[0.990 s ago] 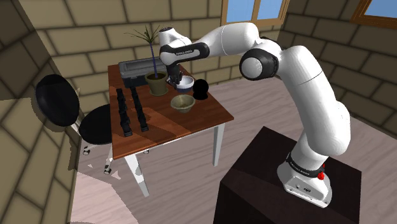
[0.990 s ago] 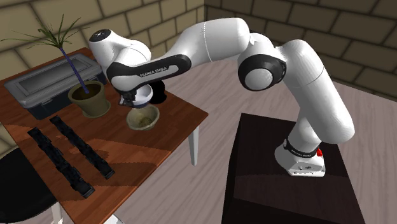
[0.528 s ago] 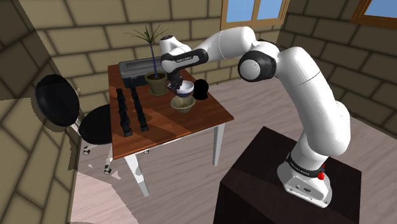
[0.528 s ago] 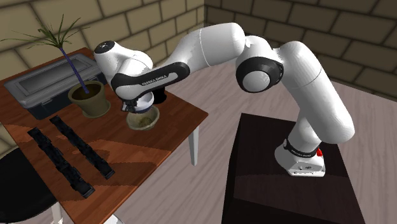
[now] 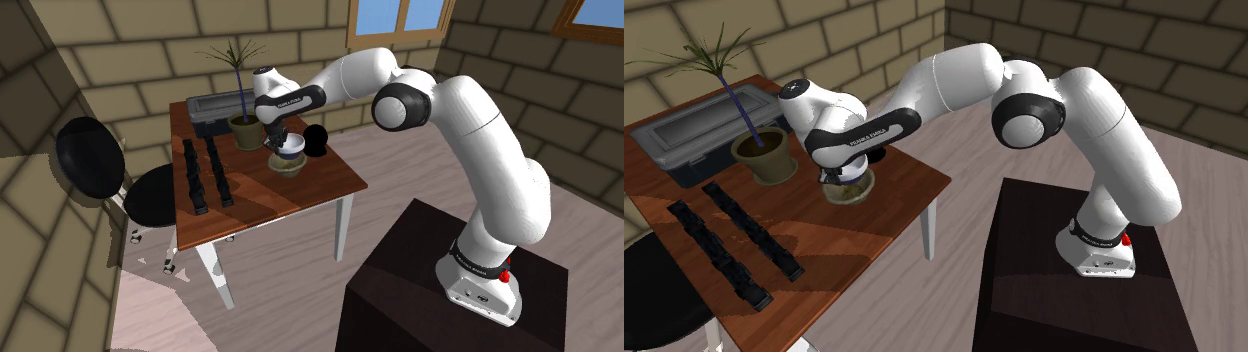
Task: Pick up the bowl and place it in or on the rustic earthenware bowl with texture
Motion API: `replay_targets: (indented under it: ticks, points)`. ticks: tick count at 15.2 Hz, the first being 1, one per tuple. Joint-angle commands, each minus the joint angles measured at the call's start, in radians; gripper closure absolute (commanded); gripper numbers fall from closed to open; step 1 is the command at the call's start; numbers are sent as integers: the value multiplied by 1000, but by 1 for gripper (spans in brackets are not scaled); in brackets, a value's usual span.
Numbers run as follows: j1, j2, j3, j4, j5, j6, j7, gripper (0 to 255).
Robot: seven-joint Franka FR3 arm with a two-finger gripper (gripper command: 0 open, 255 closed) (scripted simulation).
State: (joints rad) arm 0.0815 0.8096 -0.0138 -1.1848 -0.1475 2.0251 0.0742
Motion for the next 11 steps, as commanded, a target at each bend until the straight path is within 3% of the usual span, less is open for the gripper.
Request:
replay_targets:
  ticks: [1,5,6,11]
  points:
    - [0,1,0,2,0,1,0,255]
    - [0,1,0,2,0,1,0,255]
    - [0,2,0,2,0,1,0,0]
    - [0,2,0,2,0,1,0,0]
